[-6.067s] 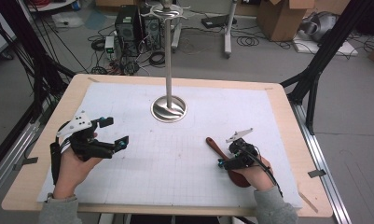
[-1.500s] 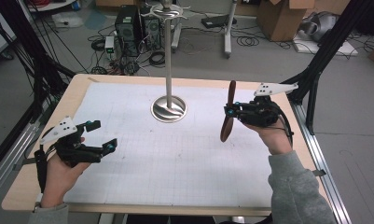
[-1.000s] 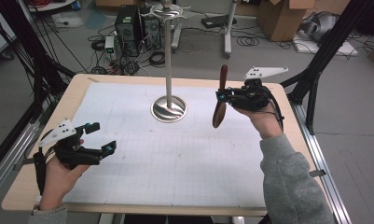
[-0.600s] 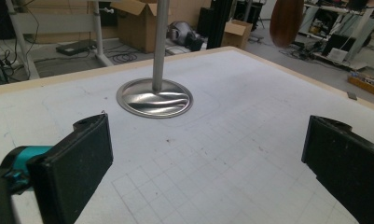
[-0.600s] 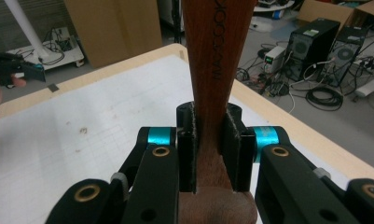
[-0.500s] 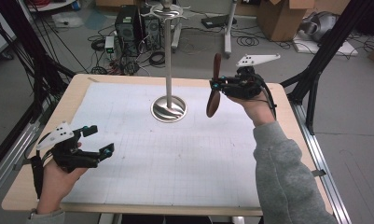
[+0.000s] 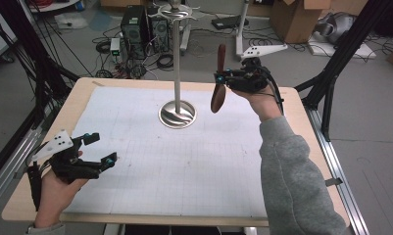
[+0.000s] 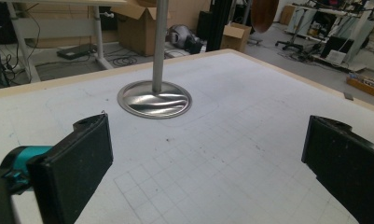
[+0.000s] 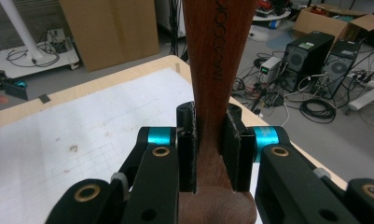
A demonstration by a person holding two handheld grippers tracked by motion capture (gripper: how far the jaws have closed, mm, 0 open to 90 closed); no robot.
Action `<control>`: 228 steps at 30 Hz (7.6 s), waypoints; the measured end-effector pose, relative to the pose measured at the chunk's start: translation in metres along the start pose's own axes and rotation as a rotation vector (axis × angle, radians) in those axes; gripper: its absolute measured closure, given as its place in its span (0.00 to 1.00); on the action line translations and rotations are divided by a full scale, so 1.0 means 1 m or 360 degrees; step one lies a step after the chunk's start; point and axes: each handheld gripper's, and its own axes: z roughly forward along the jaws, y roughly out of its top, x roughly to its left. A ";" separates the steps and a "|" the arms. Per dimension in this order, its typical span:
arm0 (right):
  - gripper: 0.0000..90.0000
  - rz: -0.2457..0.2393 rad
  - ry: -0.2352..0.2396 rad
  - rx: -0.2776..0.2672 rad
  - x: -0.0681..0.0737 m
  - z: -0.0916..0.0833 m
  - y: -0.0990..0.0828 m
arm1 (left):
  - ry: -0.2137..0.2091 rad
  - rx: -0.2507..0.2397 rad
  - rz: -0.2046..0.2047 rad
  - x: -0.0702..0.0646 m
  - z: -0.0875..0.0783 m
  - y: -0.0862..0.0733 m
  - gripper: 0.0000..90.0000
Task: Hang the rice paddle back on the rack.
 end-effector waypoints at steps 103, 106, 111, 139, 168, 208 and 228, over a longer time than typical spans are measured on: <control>0.86 -0.0026 -0.0135 -0.0259 -0.006 0.066 0.051 | 0.0057 0.0001 0.0000 -0.012 -0.019 -0.008 0.02; 0.86 -0.0032 -0.0140 -0.0259 -0.005 0.067 0.054 | 0.0058 0.0005 0.0000 -0.011 -0.020 -0.009 0.02; 0.86 -0.0032 -0.0149 -0.0251 -0.003 0.070 0.057 | 0.0066 -0.0004 0.0001 -0.012 -0.022 -0.009 0.03; 0.69 0.0028 -0.0129 -0.0272 -0.002 0.074 0.052 | 0.0066 0.0010 0.0022 -0.012 -0.022 -0.012 0.03; 0.00 0.0059 -0.0178 -0.0105 -0.008 0.062 0.015 | 0.0015 0.0015 0.0019 -0.007 -0.003 -0.005 0.02; 0.00 0.0023 -0.0080 -0.0003 -0.008 0.001 -0.058 | -0.0104 -0.0009 0.0056 -0.008 0.040 0.010 0.03; 0.00 0.0036 -0.0111 -0.0034 0.000 -0.032 -0.111 | -0.0141 0.0005 0.0048 -0.011 0.055 0.011 0.03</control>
